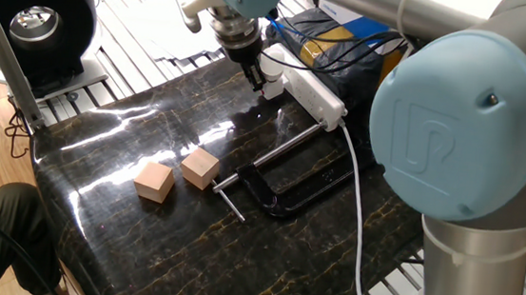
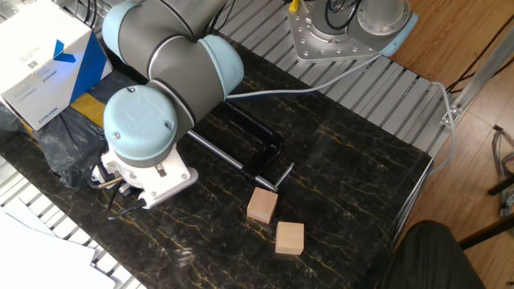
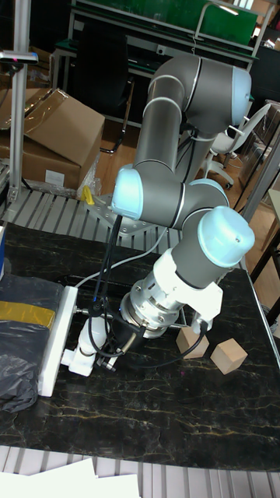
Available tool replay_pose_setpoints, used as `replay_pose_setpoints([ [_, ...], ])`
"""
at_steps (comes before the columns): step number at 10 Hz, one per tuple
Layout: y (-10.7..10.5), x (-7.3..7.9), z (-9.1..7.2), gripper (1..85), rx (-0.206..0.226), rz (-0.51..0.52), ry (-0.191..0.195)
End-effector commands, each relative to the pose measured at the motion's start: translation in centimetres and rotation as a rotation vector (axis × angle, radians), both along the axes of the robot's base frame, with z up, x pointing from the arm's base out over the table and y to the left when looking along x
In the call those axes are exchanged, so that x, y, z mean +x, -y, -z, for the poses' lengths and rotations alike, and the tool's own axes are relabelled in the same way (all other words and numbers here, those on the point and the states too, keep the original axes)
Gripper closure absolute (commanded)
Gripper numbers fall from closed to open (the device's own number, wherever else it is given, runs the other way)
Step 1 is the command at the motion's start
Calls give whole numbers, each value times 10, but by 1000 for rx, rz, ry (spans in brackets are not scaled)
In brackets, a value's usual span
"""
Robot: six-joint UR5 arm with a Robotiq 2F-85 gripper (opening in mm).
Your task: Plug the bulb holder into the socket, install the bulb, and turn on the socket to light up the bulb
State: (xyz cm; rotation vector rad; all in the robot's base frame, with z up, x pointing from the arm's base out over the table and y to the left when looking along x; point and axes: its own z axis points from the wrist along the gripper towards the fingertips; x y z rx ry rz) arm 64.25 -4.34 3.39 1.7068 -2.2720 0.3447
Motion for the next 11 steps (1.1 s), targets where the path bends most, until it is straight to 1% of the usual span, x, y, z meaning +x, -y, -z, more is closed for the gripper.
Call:
replay_pose_setpoints([
  [1, -5, -12, 1, 847, 9, 21, -34],
  [3, 2, -12, -1, 847, -15, 10, -34],
  [5, 6, -10, -2, 847, -28, 1, -27],
  [7, 10, -10, -11, 847, -46, -3, -30],
  [8, 15, -7, -15, 847, -64, -12, -23],
  [10, 13, -5, -14, 847, -69, -8, -18],
  [11, 7, -5, -15, 847, -76, 6, -10],
])
